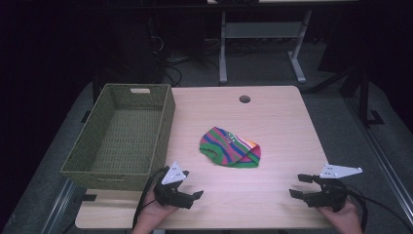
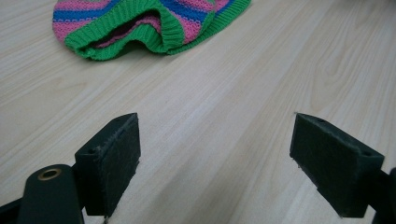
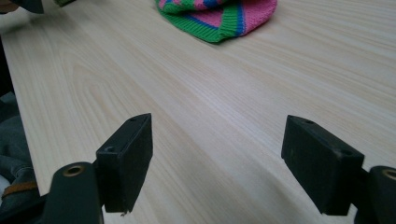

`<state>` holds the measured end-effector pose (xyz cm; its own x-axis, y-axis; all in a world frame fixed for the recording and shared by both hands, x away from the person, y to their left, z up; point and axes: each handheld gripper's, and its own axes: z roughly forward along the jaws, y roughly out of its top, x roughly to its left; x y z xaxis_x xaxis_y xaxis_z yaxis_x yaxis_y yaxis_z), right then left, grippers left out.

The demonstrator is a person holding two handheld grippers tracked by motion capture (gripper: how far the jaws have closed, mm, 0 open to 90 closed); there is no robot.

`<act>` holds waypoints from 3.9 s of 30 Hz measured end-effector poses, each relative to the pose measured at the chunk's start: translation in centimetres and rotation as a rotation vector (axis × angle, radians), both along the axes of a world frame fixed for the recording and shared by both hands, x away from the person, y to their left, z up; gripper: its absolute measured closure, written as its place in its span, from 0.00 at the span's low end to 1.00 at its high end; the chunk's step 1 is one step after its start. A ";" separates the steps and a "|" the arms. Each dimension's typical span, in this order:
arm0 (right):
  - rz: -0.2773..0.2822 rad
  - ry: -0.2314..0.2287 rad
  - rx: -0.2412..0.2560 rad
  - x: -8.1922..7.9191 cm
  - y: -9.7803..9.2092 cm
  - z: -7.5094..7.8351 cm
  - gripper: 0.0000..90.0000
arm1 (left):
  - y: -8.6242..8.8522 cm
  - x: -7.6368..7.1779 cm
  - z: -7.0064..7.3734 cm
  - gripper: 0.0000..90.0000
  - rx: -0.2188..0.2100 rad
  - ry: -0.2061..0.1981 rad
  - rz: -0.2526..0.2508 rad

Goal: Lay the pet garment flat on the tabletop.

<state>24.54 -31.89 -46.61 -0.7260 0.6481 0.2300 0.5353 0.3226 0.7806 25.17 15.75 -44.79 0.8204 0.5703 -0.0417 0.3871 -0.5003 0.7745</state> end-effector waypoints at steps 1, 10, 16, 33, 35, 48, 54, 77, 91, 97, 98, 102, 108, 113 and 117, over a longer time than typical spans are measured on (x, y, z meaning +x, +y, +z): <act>0.005 0.003 0.001 0.0 0.1 0.0 0.27 | 0.0 0.0 0.0 0.18 -0.004 0.004 0.000; 0.031 -0.007 -0.024 0.6 1.5 0.7 0.25 | 0.2 0.0 0.1 0.18 -0.043 0.010 0.002; 0.064 0.007 -0.030 1.3 2.5 1.5 0.25 | 0.3 -0.1 0.1 0.18 -0.055 0.019 0.012; 0.141 0.044 -0.041 4.6 5.4 3.8 0.23 | 0.5 -0.1 0.1 0.18 -0.053 0.018 0.016; 0.157 0.046 -0.033 5.1 5.8 3.9 0.24 | 0.6 -0.1 0.2 0.18 -0.047 0.012 0.014; 0.177 0.048 -0.040 7.0 7.5 5.7 0.23 | 0.7 -0.1 0.1 0.18 -0.053 0.013 0.018; 0.204 0.049 -0.059 8.3 8.7 6.4 0.23 | 1.0 -0.1 0.3 0.18 -0.060 0.011 0.023; 0.304 0.085 -0.157 12.7 14.8 7.7 0.24 | 1.0 -0.1 0.3 0.18 -0.059 0.003 0.016; 0.326 0.129 -0.268 16.0 18.6 6.1 0.25 | 1.2 0.1 0.3 0.18 -0.059 0.007 0.020; 0.320 0.156 -0.291 17.0 19.6 5.2 0.26 | 1.2 0.1 0.2 0.18 -0.060 0.007 0.019; 0.323 0.166 -0.290 17.1 19.7 5.0 0.26 | 1.2 0.1 0.2 0.18 -0.060 0.006 0.018; 0.317 0.179 -0.310 17.6 20.5 4.4 0.26 | 1.2 0.1 0.2 0.18 -0.061 0.012 0.019; 0.268 0.188 -0.367 18.4 21.0 3.6 0.26 | 1.2 0.1 0.2 0.18 -0.063 0.012 0.016; 0.246 0.208 -0.398 18.9 21.4 2.9 0.26 | 1.3 0.1 0.3 0.18 -0.056 0.011 0.013; 0.242 0.208 -0.430 19.0 21.8 1.9 0.26 | 1.2 0.1 0.2 0.18 -0.050 0.009 0.008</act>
<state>43.49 -10.06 -44.69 -0.8341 0.5347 0.1353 0.5347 0.7236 0.4364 25.25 16.92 -44.56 0.8154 0.5736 -0.0775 0.3979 -0.4583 0.7948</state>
